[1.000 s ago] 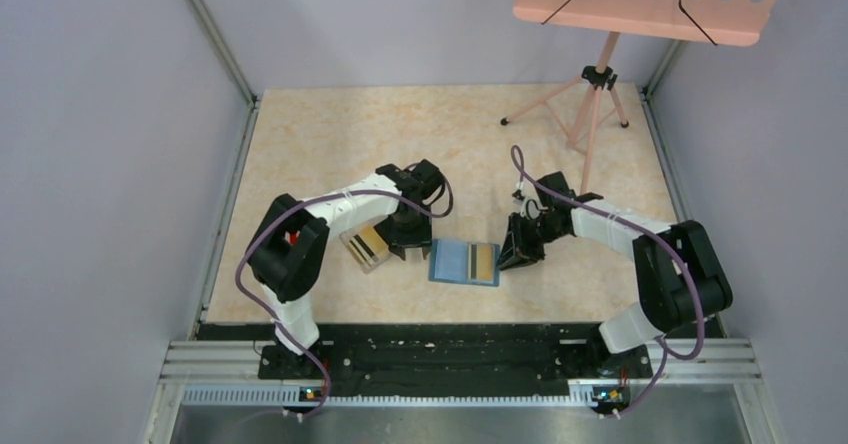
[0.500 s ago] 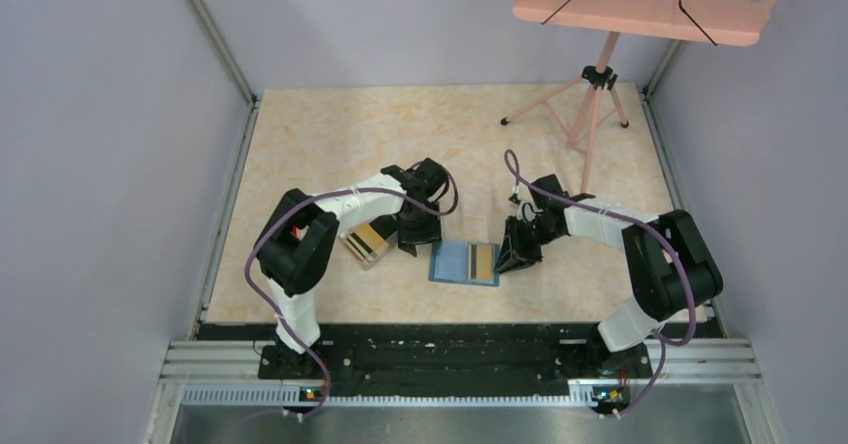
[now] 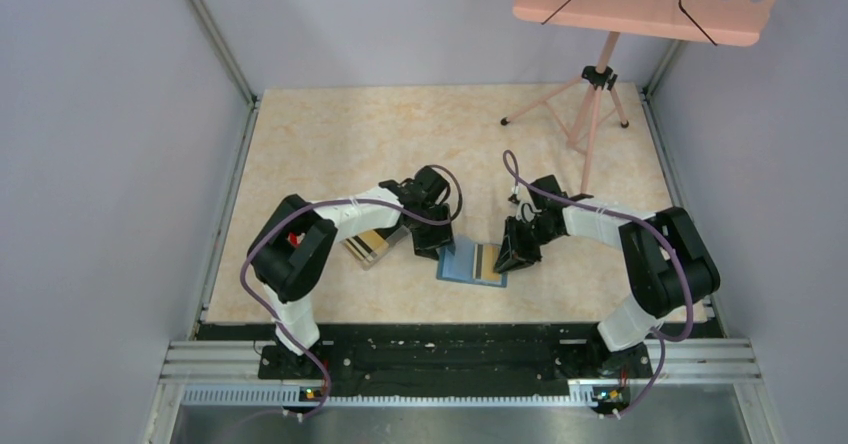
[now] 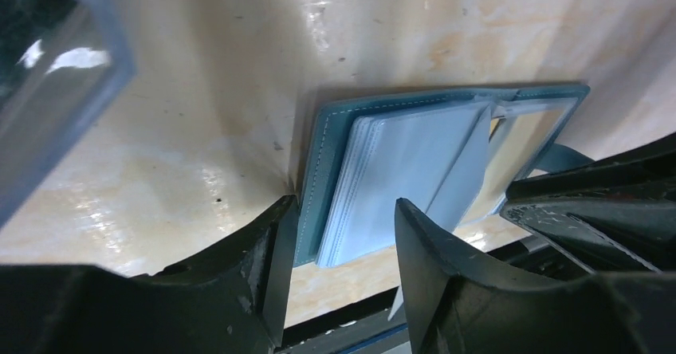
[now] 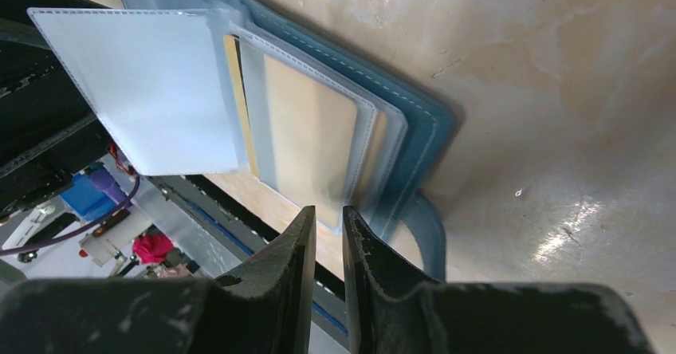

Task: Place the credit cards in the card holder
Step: Close the card holder at the center of the board.

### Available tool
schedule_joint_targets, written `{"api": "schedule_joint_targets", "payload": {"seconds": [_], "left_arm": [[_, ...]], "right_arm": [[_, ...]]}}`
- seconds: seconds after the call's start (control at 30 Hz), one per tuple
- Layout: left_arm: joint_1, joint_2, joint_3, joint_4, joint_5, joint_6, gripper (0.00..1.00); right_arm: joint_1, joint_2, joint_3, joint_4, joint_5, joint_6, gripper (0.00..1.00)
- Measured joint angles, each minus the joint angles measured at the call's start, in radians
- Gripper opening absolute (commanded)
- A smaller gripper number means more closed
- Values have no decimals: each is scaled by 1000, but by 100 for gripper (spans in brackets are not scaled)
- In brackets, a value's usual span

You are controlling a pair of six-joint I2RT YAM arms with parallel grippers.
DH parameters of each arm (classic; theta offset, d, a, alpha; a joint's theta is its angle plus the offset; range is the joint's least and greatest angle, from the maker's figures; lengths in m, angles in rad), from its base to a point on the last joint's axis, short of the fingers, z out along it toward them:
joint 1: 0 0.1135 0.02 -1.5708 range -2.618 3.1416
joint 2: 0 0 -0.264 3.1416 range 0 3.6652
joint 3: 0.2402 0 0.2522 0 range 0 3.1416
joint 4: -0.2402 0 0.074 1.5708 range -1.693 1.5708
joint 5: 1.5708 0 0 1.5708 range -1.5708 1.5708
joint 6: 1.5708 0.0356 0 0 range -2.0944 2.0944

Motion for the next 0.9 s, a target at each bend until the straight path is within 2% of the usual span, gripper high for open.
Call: {"api": "schedule_joint_targets", "payload": {"seconds": [0.23, 0.53, 0.77, 0.9], "left_arm": [[2, -15, -16, 47, 76, -9, 51], [-32, -32, -10, 64, 147, -13, 43], [-101, -26, 29, 149, 237, -31, 42], [-117, 3, 60, 178, 269, -37, 46]], "right_arm": [[0, 0, 0, -2, 3, 0, 19], [0, 0, 0, -18, 3, -1, 19], [0, 0, 0, -16, 0, -2, 19], [0, 0, 3, -26, 2, -10, 21]]}}
